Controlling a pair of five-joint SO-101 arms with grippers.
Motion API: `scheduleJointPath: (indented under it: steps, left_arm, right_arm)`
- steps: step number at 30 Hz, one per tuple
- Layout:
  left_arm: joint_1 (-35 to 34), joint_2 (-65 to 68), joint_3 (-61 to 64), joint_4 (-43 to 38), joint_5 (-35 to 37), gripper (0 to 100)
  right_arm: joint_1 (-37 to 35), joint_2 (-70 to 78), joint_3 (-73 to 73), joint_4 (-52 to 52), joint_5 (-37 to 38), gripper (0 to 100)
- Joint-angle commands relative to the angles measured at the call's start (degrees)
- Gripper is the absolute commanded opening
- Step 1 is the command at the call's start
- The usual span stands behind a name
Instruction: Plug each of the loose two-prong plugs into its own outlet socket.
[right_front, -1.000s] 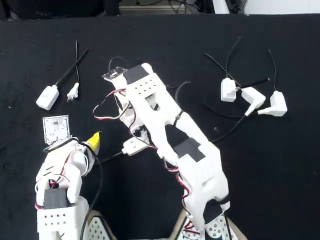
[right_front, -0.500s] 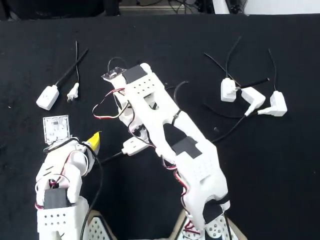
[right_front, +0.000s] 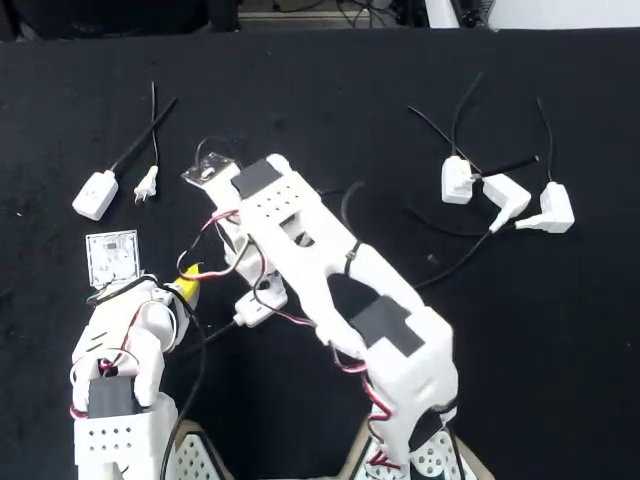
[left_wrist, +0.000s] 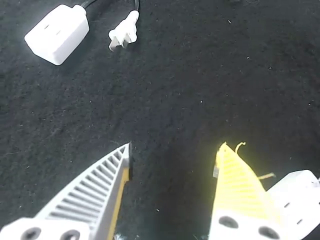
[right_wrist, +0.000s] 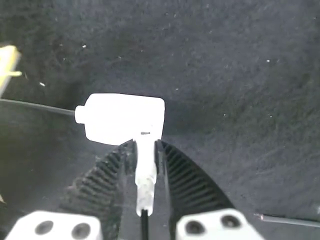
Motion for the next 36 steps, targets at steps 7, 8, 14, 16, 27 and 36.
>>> scheduleJointPath:
  steps: [7, 8, 14, 16, 27, 36]
  left_arm:
    - [-0.66, -0.35, -1.27, 0.09, 0.0, 27]
    - [-0.66, -0.35, -1.27, 0.09, 0.0, 27]
    - [-1.89, -0.35, -1.27, -0.18, 0.0, 27]
    - [-3.03, -0.35, -1.89, 0.09, 0.09, 27]
    - [-3.12, -0.35, -2.15, 0.18, 0.09, 27]
    - [-3.12, -0.35, -2.15, 0.18, 0.09, 27]
  right_arm:
    - [-0.79, -0.13, 6.99, -5.1, 1.49, 1.0]
    - [-0.79, -0.13, 7.87, -5.8, 1.23, 1.0]
    - [-3.6, -0.31, 13.05, -10.81, -0.35, 1.0]
    - [-4.48, -0.22, 13.23, -10.73, -0.44, 1.0]
    - [-1.76, -0.48, 13.32, -11.16, -0.44, 1.0]
    - [6.51, -0.57, 14.9, -15.91, -4.04, 1.0]
